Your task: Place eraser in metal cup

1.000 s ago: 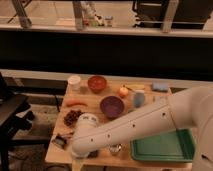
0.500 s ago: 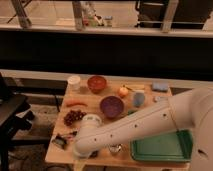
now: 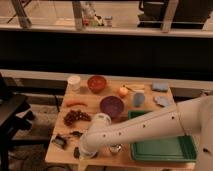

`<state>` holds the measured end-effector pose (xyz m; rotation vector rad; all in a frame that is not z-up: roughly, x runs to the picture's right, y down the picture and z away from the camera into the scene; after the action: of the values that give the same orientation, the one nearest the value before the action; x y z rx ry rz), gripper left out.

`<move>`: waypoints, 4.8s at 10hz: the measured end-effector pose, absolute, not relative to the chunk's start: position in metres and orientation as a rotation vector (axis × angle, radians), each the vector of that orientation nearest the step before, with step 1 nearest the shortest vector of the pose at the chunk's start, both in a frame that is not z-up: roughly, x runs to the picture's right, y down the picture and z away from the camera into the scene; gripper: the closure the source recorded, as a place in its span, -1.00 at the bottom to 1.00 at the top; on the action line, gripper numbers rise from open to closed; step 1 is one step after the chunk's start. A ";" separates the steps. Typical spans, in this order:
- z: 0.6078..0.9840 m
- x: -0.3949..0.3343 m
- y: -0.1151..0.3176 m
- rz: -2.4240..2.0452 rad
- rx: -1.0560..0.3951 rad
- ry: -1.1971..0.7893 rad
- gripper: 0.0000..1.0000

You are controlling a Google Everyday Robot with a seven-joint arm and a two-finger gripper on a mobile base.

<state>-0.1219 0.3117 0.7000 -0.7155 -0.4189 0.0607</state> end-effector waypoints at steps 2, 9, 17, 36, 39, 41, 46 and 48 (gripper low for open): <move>0.708 -0.118 0.315 0.050 -0.714 -0.434 -0.60; 0.721 -0.107 0.322 -0.012 -0.684 -0.472 -0.60; 0.736 -0.100 0.330 0.016 -0.729 -0.448 -0.60; 0.719 -0.096 0.317 0.020 -0.667 -0.410 0.92; 0.703 -0.102 0.307 0.007 -0.640 -0.409 0.92; 0.697 -0.102 0.302 0.005 -0.625 -0.406 0.92; 0.679 -0.084 0.281 0.030 -0.585 -0.396 0.92; 0.673 -0.077 0.274 0.037 -0.573 -0.392 0.92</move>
<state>-0.0766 0.2739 0.6730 -0.5725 -0.3922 0.0373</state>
